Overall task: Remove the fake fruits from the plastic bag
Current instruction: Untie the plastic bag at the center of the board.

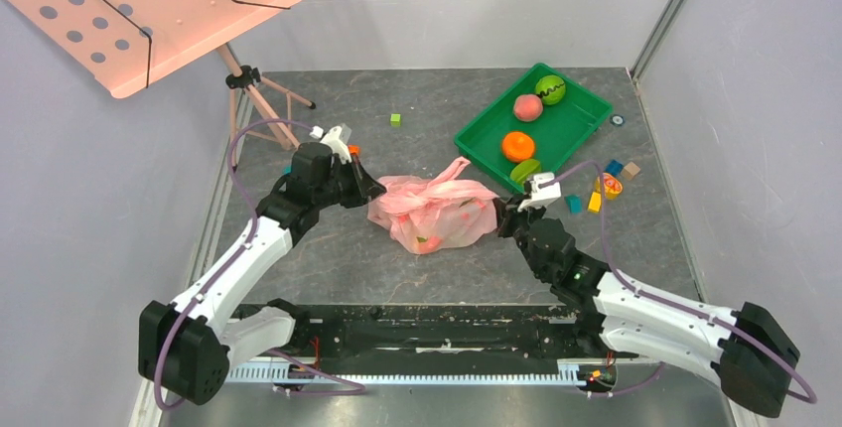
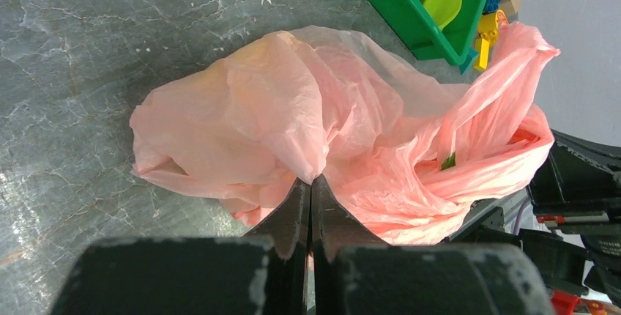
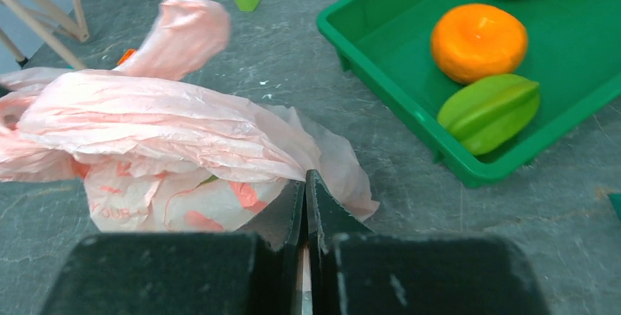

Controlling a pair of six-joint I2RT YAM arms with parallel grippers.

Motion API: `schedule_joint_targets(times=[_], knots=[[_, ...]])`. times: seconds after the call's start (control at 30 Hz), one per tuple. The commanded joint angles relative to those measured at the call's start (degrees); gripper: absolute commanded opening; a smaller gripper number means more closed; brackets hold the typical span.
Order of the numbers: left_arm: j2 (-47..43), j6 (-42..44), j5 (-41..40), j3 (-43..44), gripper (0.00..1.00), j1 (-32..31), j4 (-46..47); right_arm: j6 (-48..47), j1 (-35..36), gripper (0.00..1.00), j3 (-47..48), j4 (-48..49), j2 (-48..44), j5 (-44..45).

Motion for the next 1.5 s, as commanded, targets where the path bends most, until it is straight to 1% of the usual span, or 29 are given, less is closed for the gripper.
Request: schedule_joint_targets(times=[0.0, 0.27, 0.33, 0.37, 0.4, 0.5, 0.53, 0.57, 0.63, 0.73, 0.8, 0.87, 0.9, 0.97, 1.0, 1.07, 1.17, 1.2, 1.27, 1.3, 1.4, 1.47], knots=[[-2.46, -1.41, -2.40, -1.00, 0.02, 0.73, 0.62, 4.58, -2.29, 0.00, -1.86, -3.00, -3.74, 4.07], [-3.68, -0.51, -3.77, -1.85, 0.02, 1.02, -1.13, 5.35, -5.05, 0.00, -4.25, -7.30, -8.79, 4.53], [-3.70, -0.16, -3.61, -1.84, 0.02, 0.96, -1.20, 3.19, -5.10, 0.00, -4.27, -8.09, -10.00, 3.60], [-3.66, 0.03, -3.20, -1.78, 0.02, 1.01, -1.14, 1.27, -5.14, 0.03, -4.17, -8.30, -10.43, 2.51], [-3.47, 0.35, -2.72, -1.69, 0.02, 1.01, -1.02, -1.43, -5.15, 0.14, -3.82, -8.66, -11.04, 0.56], [-2.45, 0.87, -0.97, -1.30, 0.02, 1.00, -0.56, -9.55, -5.11, 0.70, -2.46, -10.31, -13.05, -6.46], [-2.01, 0.97, -0.48, -1.18, 0.02, 0.97, -0.39, -11.67, -5.18, 0.79, -1.99, -10.83, -13.76, -8.41], [-1.48, 0.93, 0.16, -1.05, 0.02, 0.97, -0.19, -14.14, -5.15, 0.87, -1.29, -11.42, -14.50, -11.04], [-0.57, 0.87, 1.10, -0.82, 0.02, 0.96, 0.22, -18.98, -5.09, 0.92, -0.09, -12.03, -15.70, -16.66], [0.50, 0.82, 2.01, -0.45, 0.02, 0.98, 0.54, -24.70, -5.09, 0.93, 1.48, -11.70, -16.20, -22.96], [0.74, 0.85, 2.02, -0.28, 0.02, 1.02, 0.61, -29.01, -5.10, 0.92, 2.15, -10.26, -15.48, -27.03], [0.77, 1.00, 2.16, -0.16, 0.02, 0.99, 0.54, -33.77, -5.09, 0.90, 2.68, -8.15, -13.95, -32.29], [0.79, 1.12, 2.03, -0.08, 0.02, 0.96, 0.43, -36.03, -5.13, 0.90, 3.07, -7.17, -12.82, -34.57], [0.66, 1.13, 1.85, -0.01, 0.02, 0.96, 0.45, -40.05, -5.10, 0.91, 4.58, -5.91, -10.16, -42.02], [0.71, 1.21, 1.85, 0.14, 0.02, 0.96, 0.45, -41.50, -5.12, 0.91, 5.60, -5.24, -8.72, -43.74], [0.93, 1.35, 1.85, 0.38, 0.02, 1.02, 0.43, -43.29, -4.99, 0.91, 7.52, -4.09, -5.85, -44.85], [1.09, 1.49, 2.12, 0.74, 0.02, 1.01, 0.28, -46.69, -4.96, 0.90, 10.45, -3.84, -1.71, -44.20], [1.09, 1.52, 2.11, 0.78, 0.02, 0.97, 0.26, -47.77, -5.01, 0.88, 11.33, -3.76, -0.47, -43.86], [1.09, 1.70, 2.13, 0.94, 0.02, 1.00, 0.12, -49.48, -4.98, 0.79, 12.94, -3.84, 1.81, -44.78], [1.07, 1.70, 2.13, 0.95, 0.02, 1.02, 0.02, -49.92, -5.01, 0.78, 13.41, -3.56, 2.52, -45.61], [1.21, 1.89, 2.27, 1.12, 0.02, 0.99, -0.07, -51.20, -4.99, 0.77, 14.51, -2.56, 4.58, -48.29], [1.22, 1.89, 2.29, 1.13, 0.02, 0.97, -0.07, -52.23, -5.01, 0.78, 15.79, -3.19, 6.33, -48.34]])
